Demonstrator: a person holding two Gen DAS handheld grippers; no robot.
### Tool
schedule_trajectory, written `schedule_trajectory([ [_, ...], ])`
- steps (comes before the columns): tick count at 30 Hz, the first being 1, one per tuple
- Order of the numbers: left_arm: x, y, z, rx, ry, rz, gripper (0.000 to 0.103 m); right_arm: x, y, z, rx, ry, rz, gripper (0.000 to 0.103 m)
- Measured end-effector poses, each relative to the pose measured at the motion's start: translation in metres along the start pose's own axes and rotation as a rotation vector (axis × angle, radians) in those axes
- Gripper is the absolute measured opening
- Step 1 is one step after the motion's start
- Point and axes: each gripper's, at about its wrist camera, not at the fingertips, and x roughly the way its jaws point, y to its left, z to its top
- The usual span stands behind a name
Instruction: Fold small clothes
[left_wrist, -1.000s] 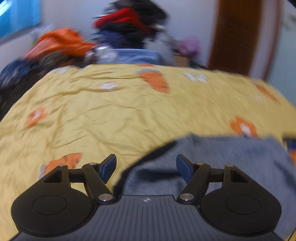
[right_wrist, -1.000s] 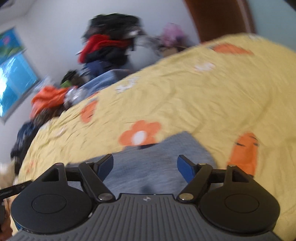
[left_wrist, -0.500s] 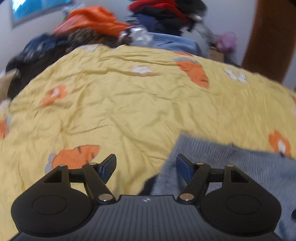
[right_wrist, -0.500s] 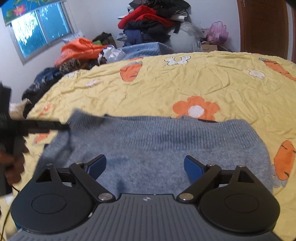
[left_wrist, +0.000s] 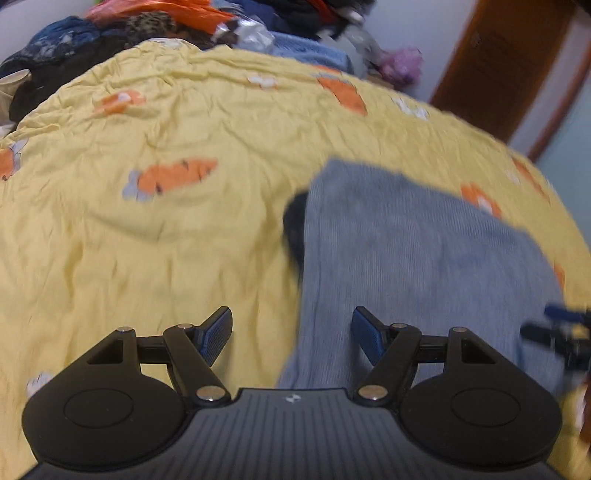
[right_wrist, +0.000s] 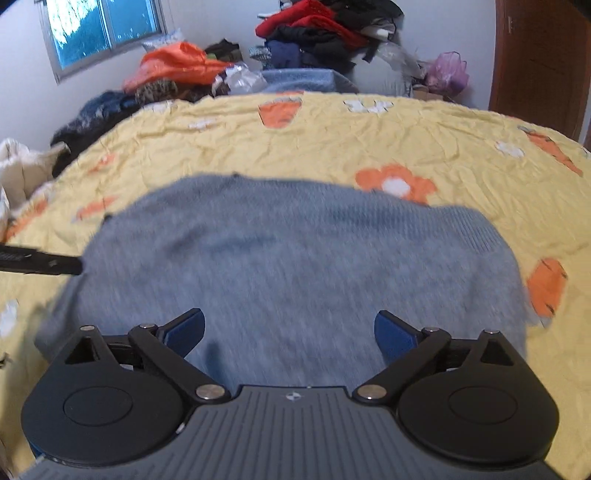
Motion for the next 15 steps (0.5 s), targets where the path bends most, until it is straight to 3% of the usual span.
schedule_trajectory([
  [5, 0.003, -0.002, -0.032, 0.116, 0.027, 0.087, 0.072, -0.003, -0.012, -0.025, -0.016, 0.05, -0.053, 0.099],
  [8, -0.003, 0.002, -0.033, 0.102, 0.019, 0.09, 0.071, -0.012, -0.001, -0.027, -0.063, 0.045, -0.105, 0.099],
  [12, -0.009, -0.004, -0.022, 0.059, -0.01, 0.083, 0.071, -0.025, 0.022, -0.019, -0.104, -0.014, -0.058, 0.101],
  [15, -0.01, -0.012, -0.019, 0.055, -0.019, 0.083, 0.071, -0.014, 0.033, -0.019, -0.132, 0.023, -0.055, 0.102],
])
